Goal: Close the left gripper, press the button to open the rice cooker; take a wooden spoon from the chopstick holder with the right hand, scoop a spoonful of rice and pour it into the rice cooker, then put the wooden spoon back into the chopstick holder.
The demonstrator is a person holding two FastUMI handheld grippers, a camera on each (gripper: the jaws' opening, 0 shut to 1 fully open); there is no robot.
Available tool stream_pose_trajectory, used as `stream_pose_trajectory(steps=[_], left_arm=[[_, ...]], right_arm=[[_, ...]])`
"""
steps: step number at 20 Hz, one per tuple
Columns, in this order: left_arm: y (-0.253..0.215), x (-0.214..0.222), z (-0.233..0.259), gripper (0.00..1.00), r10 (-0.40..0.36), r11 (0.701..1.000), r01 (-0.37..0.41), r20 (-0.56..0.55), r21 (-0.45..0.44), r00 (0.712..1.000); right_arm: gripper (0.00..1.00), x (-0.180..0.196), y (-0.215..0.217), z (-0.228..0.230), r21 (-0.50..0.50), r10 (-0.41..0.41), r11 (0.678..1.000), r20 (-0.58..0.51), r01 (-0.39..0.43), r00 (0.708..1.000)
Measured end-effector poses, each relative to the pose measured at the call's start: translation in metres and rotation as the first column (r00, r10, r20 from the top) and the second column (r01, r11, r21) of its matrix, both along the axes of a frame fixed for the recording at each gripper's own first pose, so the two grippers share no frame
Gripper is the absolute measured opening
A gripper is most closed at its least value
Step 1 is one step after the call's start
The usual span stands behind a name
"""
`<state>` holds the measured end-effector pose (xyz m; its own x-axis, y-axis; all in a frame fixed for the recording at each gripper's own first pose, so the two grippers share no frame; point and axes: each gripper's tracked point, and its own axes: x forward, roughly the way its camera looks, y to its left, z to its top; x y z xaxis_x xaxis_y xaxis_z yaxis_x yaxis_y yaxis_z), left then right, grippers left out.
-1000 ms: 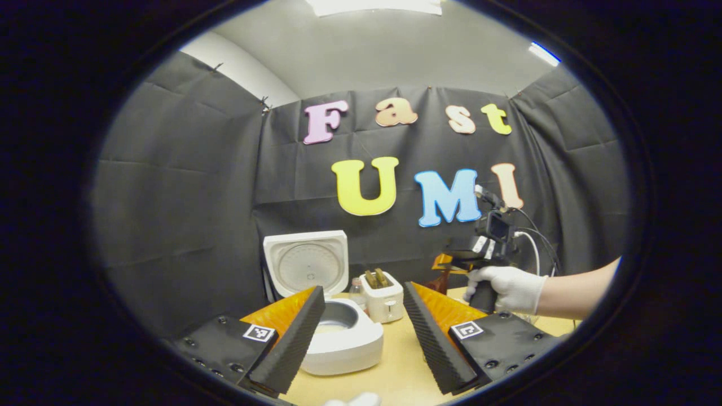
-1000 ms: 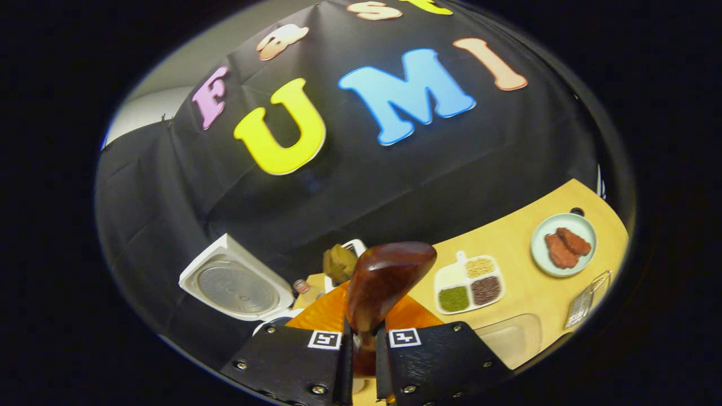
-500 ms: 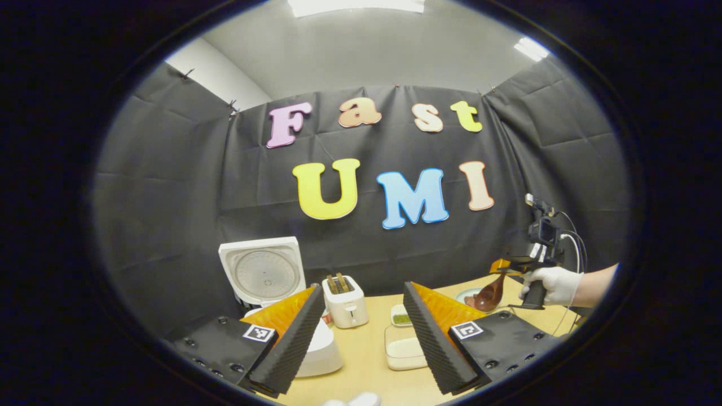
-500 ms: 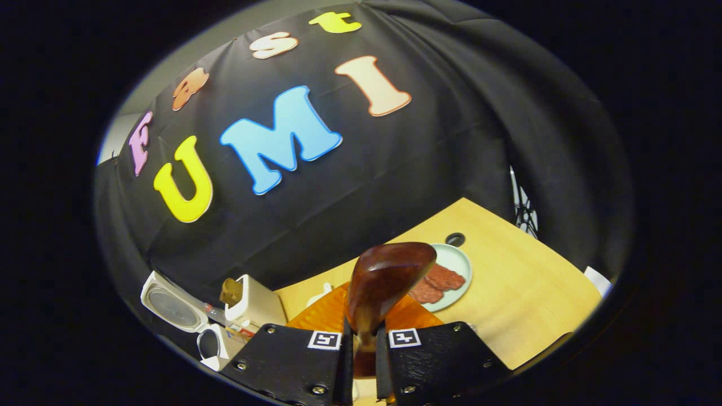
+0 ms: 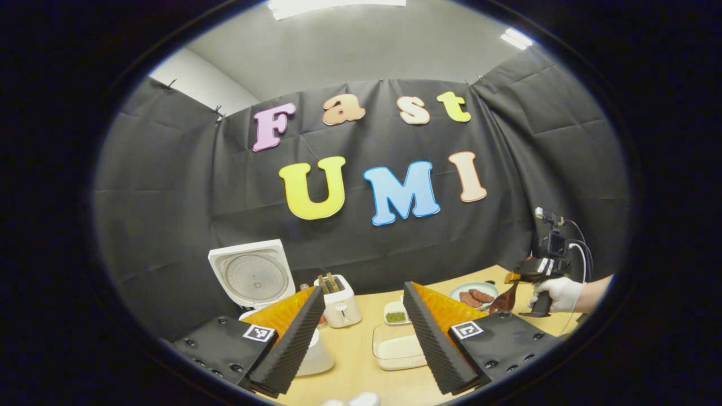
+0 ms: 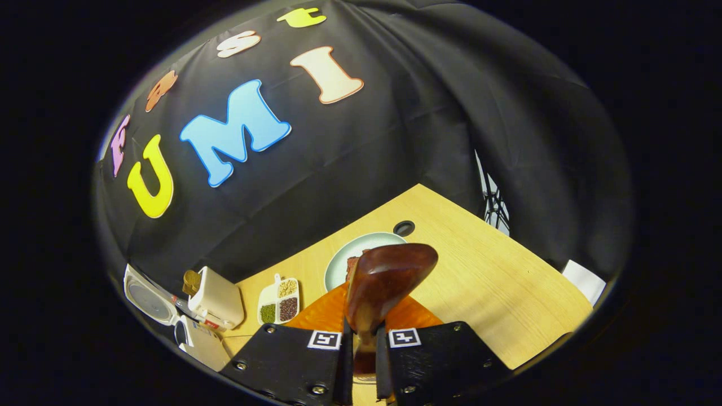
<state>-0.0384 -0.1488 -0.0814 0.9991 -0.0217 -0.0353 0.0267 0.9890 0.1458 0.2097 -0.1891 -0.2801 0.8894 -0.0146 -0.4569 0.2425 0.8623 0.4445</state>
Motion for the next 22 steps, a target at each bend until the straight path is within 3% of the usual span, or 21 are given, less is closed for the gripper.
stream_pose_trajectory(steps=[8,14,16,18,19,20,22], left_arm=[[-0.005,-0.006,-0.013,0.99,0.023,0.999,-0.022,-0.034,0.035,0.999],[-0.003,-0.011,-0.015,0.99,0.031,0.999,-0.029,-0.048,0.031,0.998],[-0.002,-0.011,-0.014,0.99,0.027,0.999,-0.026,-0.049,0.023,0.998],[0.000,-0.010,-0.009,0.99,0.023,0.999,-0.022,-0.041,0.022,0.999],[0.000,-0.010,-0.005,0.99,0.020,1.000,-0.019,-0.033,0.024,0.999],[0.002,-0.011,-0.004,0.99,0.020,1.000,-0.019,-0.028,0.025,0.999],[0.008,-0.008,0.001,0.99,0.018,1.000,-0.017,-0.018,0.016,1.000]], right_arm=[[0.17,-0.009,0.006,-0.059,0.025,0.006,1.000,-0.102,-0.003,0.995],[0.17,-0.016,0.000,-0.066,0.060,-0.010,0.998,-0.110,0.016,0.994],[0.23,-0.018,-0.006,-0.057,0.050,-0.029,0.998,-0.095,0.034,0.995],[0.36,-0.021,-0.014,-0.042,0.004,-0.037,0.999,-0.077,0.037,0.996],[0.63,-0.022,-0.015,-0.033,-0.030,-0.036,0.999,-0.051,0.035,0.998],[0.81,-0.025,-0.024,-0.023,-0.087,-0.047,0.995,-0.045,0.043,0.998],[0.97,-0.033,-0.035,0.011,-0.222,-0.049,0.974,0.013,0.051,0.999]])
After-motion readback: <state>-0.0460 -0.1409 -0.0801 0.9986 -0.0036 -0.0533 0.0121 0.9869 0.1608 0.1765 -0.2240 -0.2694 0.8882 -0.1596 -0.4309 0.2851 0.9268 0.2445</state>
